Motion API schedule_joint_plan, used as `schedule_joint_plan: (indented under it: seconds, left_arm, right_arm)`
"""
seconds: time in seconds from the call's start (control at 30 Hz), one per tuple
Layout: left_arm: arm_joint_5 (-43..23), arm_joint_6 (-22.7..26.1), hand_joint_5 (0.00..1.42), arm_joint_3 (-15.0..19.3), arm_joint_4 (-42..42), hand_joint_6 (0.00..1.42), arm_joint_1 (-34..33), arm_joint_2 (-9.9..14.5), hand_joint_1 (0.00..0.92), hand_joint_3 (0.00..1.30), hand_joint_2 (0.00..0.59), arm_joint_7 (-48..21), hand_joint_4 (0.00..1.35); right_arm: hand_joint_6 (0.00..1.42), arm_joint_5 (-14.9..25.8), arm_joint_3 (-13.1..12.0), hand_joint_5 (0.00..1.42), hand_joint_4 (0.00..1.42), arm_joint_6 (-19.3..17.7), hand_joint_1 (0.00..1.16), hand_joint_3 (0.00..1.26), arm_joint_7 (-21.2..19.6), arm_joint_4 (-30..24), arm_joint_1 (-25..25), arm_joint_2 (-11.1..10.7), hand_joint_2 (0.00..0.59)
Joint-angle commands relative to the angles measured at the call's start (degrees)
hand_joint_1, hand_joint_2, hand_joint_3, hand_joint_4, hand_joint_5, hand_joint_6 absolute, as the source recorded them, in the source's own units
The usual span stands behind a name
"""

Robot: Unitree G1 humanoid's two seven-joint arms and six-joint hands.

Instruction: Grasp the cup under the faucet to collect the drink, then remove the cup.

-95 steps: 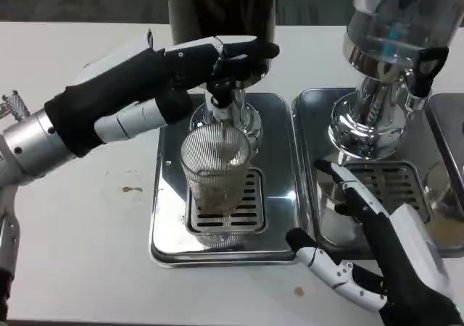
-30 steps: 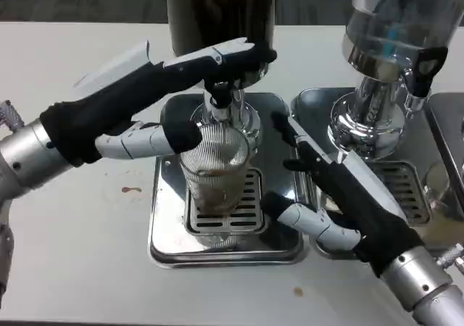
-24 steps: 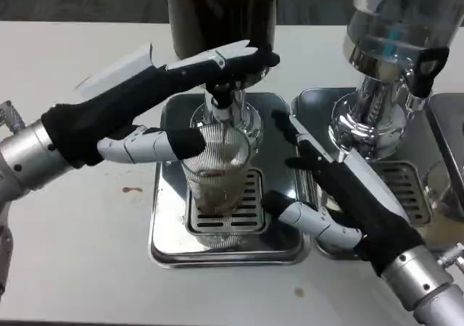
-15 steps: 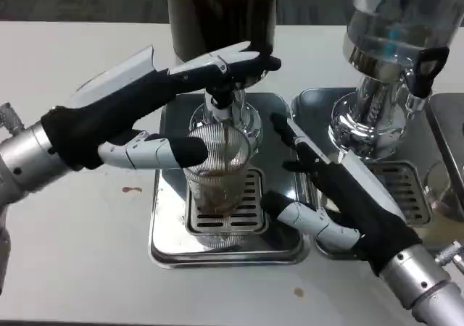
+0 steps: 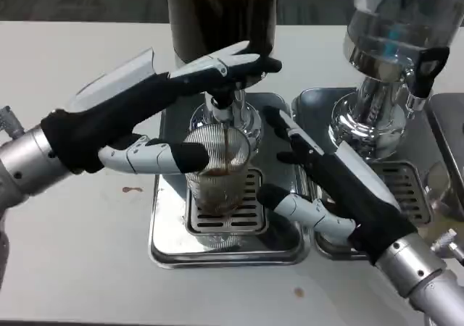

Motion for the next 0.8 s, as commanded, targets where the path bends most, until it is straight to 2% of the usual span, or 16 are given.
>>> schedule_joint_plan:
  seconds: [0.03,0.47,0.8]
  left_arm:
    - [1.5,-1.5,0.11,-1.1,-1.1,0.16,1.2,0.7,0.0,0.15,0.124,-0.1,0.0]
    - [1.7,-1.5,0.11,-1.7,-1.6,0.17,1.6,1.3,0.0,0.17,0.127,1.2,0.0]
    - [1.8,-1.3,0.15,-1.5,-2.1,0.19,2.1,1.6,0.0,0.21,0.127,1.9,0.05]
  right_arm:
    - [0.12,0.1,0.2,0.0,0.0,0.2,0.1,0.0,0.5,0.9,-1.2,-0.5,0.0]
    - [0.09,0.9,1.0,0.0,0.0,0.3,0.08,0.0,3.1,4.2,-5.1,-0.5,0.0]
    - [0.07,0.8,1.1,0.0,0.0,0.1,0.08,0.0,3.7,5.9,-6.8,-0.4,0.0]
